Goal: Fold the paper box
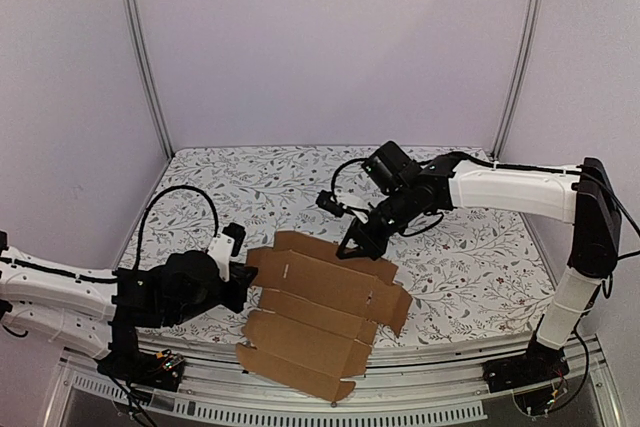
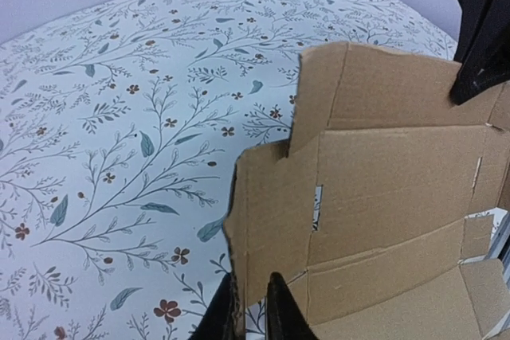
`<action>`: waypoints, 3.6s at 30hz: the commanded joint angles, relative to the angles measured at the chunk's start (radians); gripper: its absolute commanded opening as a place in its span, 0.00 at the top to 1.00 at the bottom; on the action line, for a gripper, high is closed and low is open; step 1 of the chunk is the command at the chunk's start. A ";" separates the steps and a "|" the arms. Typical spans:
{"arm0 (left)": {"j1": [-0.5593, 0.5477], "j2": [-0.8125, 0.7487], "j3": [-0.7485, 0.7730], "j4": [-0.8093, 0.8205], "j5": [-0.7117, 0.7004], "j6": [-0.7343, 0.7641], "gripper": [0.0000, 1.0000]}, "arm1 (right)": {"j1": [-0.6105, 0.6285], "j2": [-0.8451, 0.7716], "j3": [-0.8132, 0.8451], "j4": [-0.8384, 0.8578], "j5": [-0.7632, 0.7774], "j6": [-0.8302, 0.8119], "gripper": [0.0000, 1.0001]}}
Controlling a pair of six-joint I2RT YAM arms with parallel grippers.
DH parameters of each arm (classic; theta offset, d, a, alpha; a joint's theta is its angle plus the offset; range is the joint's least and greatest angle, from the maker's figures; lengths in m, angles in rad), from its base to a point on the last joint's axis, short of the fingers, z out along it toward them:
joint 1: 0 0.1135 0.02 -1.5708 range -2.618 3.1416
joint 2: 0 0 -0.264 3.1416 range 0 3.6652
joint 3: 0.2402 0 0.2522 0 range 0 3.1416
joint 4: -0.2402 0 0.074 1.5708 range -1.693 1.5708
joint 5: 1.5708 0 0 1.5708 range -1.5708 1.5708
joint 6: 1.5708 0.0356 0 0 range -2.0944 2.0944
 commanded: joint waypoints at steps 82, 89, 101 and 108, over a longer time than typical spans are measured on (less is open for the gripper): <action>0.321 0.301 0.508 -0.138 0.843 -0.320 1.00 | 0.351 -0.219 -0.185 0.237 0.769 0.009 1.00; 0.322 0.314 0.503 -0.106 0.796 -0.326 1.00 | 0.376 -0.214 -0.193 0.239 0.756 0.012 1.00; 0.321 0.264 0.497 -0.204 0.744 -0.260 1.00 | 0.377 -0.232 -0.207 0.243 0.825 0.031 1.00; 0.321 0.181 0.454 -0.322 0.708 -0.194 1.00 | 0.346 -0.198 -0.186 0.228 0.822 0.041 1.00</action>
